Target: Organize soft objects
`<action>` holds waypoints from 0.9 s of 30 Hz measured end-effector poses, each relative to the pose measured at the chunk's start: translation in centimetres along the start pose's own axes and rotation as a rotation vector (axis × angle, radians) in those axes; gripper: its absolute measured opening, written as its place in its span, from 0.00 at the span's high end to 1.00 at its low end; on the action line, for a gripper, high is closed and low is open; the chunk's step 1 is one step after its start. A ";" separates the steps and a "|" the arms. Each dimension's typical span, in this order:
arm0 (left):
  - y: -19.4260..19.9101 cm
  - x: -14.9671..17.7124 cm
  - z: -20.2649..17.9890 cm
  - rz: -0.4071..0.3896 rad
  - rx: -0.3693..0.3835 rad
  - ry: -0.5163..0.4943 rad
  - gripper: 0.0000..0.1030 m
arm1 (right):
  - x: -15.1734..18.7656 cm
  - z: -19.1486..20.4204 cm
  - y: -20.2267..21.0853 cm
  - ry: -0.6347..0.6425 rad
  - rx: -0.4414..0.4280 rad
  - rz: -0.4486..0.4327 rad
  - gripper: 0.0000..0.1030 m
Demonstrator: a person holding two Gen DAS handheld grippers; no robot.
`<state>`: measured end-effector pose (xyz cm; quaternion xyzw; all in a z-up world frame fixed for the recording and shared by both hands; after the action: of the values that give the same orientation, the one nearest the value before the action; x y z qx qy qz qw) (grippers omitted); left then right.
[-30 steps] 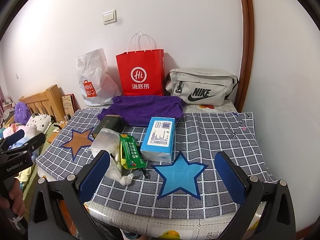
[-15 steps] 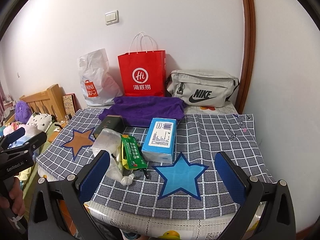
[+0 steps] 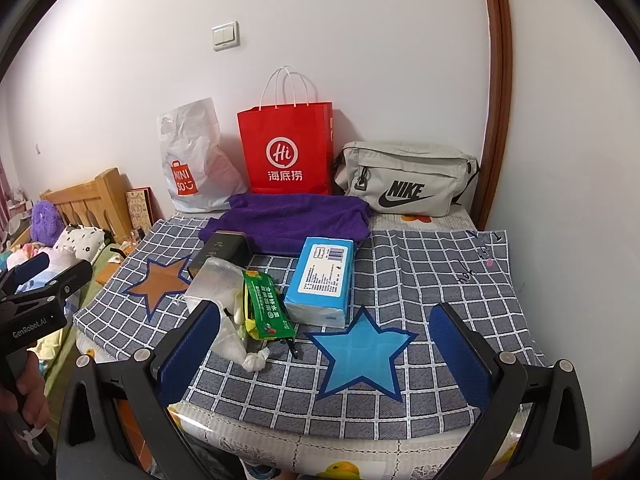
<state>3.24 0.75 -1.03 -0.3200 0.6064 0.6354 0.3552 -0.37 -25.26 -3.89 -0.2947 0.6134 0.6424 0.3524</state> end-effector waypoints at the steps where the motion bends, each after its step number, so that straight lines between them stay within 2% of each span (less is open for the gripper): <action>1: 0.0 0.0 -0.1 -0.001 0.000 -0.002 0.00 | 0.0 0.0 0.0 0.000 -0.001 -0.001 0.00; 14: 0.0 0.1 -0.7 -0.013 0.009 -0.015 0.00 | -0.1 0.2 0.5 0.009 -0.042 -0.031 0.00; 17: -0.2 0.2 -0.7 -0.011 0.008 -0.014 0.00 | 0.0 0.3 -0.3 0.018 -0.064 -0.010 0.00; 27: -5.4 1.7 1.0 0.099 -0.014 0.025 0.00 | 1.6 0.8 -5.5 0.017 -0.120 0.095 0.00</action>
<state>6.90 1.87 -5.35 -0.3001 0.6215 0.6522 0.3136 3.22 -24.37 -8.31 -0.2913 0.5903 0.6913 0.2979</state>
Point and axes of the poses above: each gripper's, at about its wrist camera, not at the fingertips, and y roughly against the way its jaws point, z to its left, x to its underside, the point moved 5 cm from there along -y, roughly the way its jaws point, and after that the axes turned 1 degree about -y, right-handed, at the moved point
